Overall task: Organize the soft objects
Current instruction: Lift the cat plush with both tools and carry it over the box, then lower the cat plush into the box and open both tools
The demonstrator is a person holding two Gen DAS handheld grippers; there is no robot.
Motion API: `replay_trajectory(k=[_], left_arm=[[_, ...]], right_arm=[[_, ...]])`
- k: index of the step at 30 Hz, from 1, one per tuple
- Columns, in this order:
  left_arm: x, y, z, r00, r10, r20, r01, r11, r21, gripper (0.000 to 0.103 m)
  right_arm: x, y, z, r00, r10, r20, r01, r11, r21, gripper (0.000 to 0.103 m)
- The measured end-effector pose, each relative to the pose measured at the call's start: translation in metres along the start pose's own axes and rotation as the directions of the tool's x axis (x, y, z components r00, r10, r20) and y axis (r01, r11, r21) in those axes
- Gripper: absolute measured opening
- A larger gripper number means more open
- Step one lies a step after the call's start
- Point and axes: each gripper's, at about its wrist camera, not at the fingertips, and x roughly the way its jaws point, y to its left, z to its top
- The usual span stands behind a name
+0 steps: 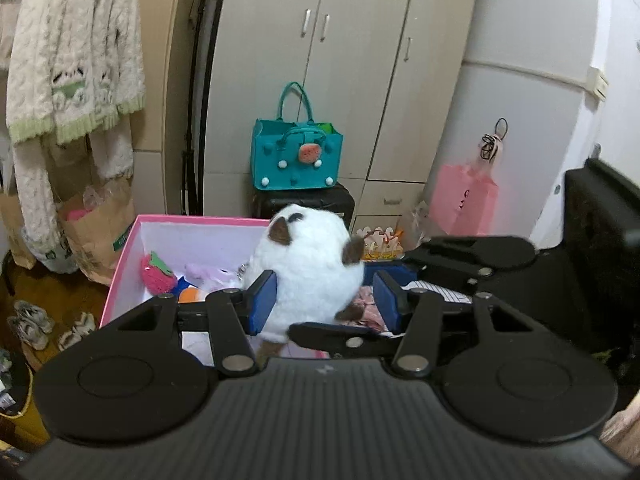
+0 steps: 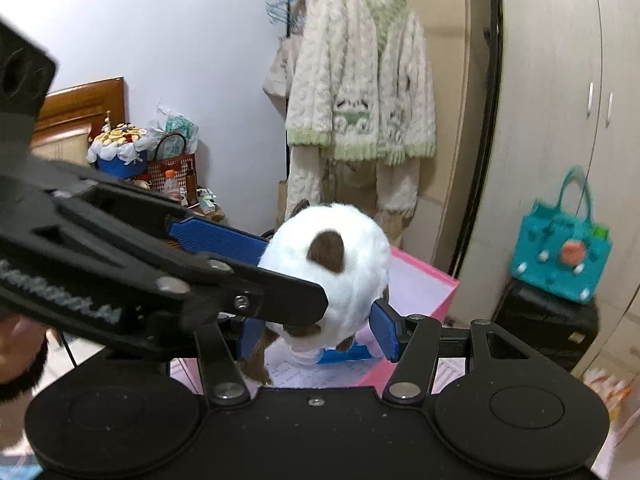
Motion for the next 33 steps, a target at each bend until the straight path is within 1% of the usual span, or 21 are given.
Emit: replay_trajectory(k=[4,7,11,16,20,21,24,25,29,33], left_arm=[[0.029,0.028,-0.007,0.997,-0.023,-0.071,0.017,0.996,-0.085,0.052],[0.042,0.042,-0.017,0.994,-0.036,-0.107,0.023,0.993,-0.119,0.052],[0.056,0.058,-0.026,0.99,-0.044,-0.136,0.021,0.987,-0.161,0.052],[0.074,0.07,-0.034,0.982,-0.065,-0.175,0.029,0.979,-0.201,0.052],[0.082,0.076,-0.037,0.978,-0.075,-0.192,0.031,0.974,-0.223,0.052],[0.082,0.077,-0.037,0.979,-0.07,-0.19,0.026,0.975,-0.222,0.053],[0.074,0.072,-0.035,0.986,-0.006,-0.165,-0.022,0.985,-0.17,0.054],[0.07,0.071,-0.035,0.987,0.012,-0.158,-0.037,0.988,-0.153,0.054],[0.053,0.067,-0.033,0.985,0.025,-0.17,-0.045,0.992,-0.115,0.055],[0.033,0.057,-0.031,0.979,0.053,-0.199,-0.066,0.996,-0.061,0.058]], right_arm=[[0.042,-0.01,-0.007,0.997,0.028,-0.076,-0.022,0.997,0.08,0.062],[0.063,-0.011,-0.018,0.991,0.04,-0.128,-0.028,0.995,0.097,0.062],[0.074,-0.006,-0.027,0.986,0.021,-0.167,-0.011,0.998,0.063,0.062],[0.084,0.006,-0.028,0.977,-0.049,-0.207,0.045,0.999,-0.028,0.062],[0.09,0.007,-0.029,0.969,-0.077,-0.235,0.065,0.996,-0.059,0.061],[0.09,0.007,-0.029,0.968,-0.09,-0.235,0.075,0.995,-0.069,0.062],[0.086,0.007,-0.027,0.967,-0.154,-0.203,0.133,0.984,-0.116,0.062],[0.082,0.006,-0.026,0.969,-0.15,-0.198,0.13,0.985,-0.113,0.062],[0.062,-0.002,-0.025,0.982,-0.072,-0.174,0.063,0.996,-0.057,0.062],[0.036,-0.002,-0.027,0.988,-0.016,-0.152,0.01,0.999,-0.038,0.062]])
